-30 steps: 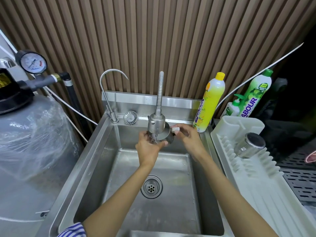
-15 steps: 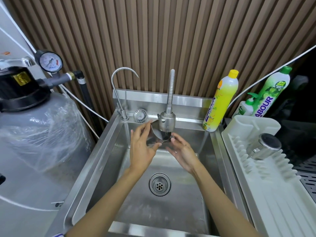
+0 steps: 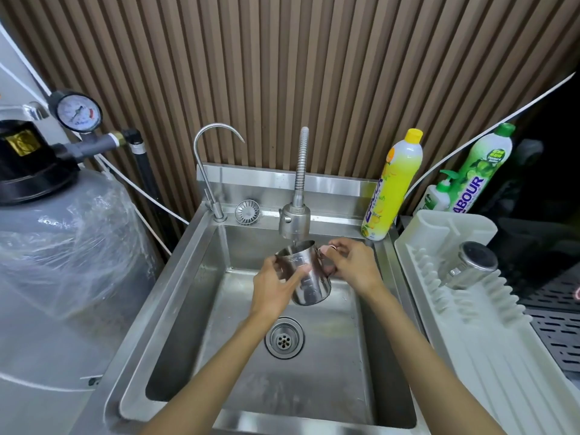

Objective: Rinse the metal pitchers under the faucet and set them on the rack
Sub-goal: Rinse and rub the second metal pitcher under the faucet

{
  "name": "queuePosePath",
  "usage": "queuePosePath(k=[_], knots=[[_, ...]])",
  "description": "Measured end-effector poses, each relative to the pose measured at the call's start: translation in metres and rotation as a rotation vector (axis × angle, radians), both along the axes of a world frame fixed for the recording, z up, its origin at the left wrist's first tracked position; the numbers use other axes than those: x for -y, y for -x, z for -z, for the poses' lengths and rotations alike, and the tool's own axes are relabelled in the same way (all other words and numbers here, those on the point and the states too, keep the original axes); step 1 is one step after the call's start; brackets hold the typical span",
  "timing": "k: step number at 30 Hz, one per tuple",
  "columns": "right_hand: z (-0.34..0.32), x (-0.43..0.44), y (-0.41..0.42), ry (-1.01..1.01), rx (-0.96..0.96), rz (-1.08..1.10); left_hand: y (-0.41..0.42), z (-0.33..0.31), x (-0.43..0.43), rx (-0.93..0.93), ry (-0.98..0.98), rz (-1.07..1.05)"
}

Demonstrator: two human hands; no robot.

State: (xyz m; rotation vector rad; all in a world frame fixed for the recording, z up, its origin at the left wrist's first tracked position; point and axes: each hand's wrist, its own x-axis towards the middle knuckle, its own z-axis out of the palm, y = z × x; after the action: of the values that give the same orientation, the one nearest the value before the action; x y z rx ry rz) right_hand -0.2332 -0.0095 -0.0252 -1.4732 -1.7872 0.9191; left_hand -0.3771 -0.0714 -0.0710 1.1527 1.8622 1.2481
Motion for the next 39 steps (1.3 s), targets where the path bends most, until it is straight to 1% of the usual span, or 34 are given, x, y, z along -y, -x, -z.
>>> queuePosePath(k=[3, 5, 6, 8, 12, 15, 18, 22, 25, 28, 31, 34, 39], knots=[[-0.014, 0.001, -0.003, -0.092, 0.133, -0.03, -0.009, 0.003, -0.006, 0.142, 0.035, 0.059], [-0.02, 0.002, -0.003, -0.143, 0.174, -0.039, -0.012, 0.003, -0.012, 0.184, 0.029, 0.108], [-0.023, 0.002, -0.003, -0.157, 0.163, -0.047, -0.014, 0.002, -0.016, 0.197, 0.018, 0.123], [-0.026, -0.001, -0.003, -0.14, 0.077, -0.068, -0.016, -0.002, -0.023, 0.224, -0.011, 0.102], [-0.021, -0.011, -0.001, -0.06, -0.078, -0.088, -0.021, -0.005, -0.032, 0.274, -0.085, -0.03], [-0.01, -0.014, 0.005, 0.068, -0.243, -0.107, -0.017, -0.007, -0.028, 0.218, -0.151, -0.116], [0.006, -0.01, 0.012, 0.233, -0.428, -0.124, -0.007, -0.008, -0.022, 0.086, -0.213, -0.131], [0.026, 0.004, 0.024, 0.391, -0.675, -0.155, 0.01, -0.01, -0.01, -0.114, -0.225, -0.062], [0.031, 0.011, 0.027, 0.426, -0.747, -0.181, 0.017, -0.015, -0.003, -0.154, -0.217, -0.001], [0.033, 0.013, 0.025, 0.418, -0.701, -0.163, 0.021, -0.018, -0.001, -0.212, -0.182, -0.006], [0.031, 0.013, 0.018, 0.417, -0.576, -0.096, 0.018, -0.016, -0.002, -0.254, -0.12, -0.035], [0.024, 0.009, 0.01, 0.346, -0.388, -0.054, 0.009, -0.009, -0.004, -0.177, -0.048, -0.083], [0.002, 0.002, 0.0, 0.146, -0.113, -0.038, -0.004, 0.002, -0.006, 0.028, 0.002, -0.058]])
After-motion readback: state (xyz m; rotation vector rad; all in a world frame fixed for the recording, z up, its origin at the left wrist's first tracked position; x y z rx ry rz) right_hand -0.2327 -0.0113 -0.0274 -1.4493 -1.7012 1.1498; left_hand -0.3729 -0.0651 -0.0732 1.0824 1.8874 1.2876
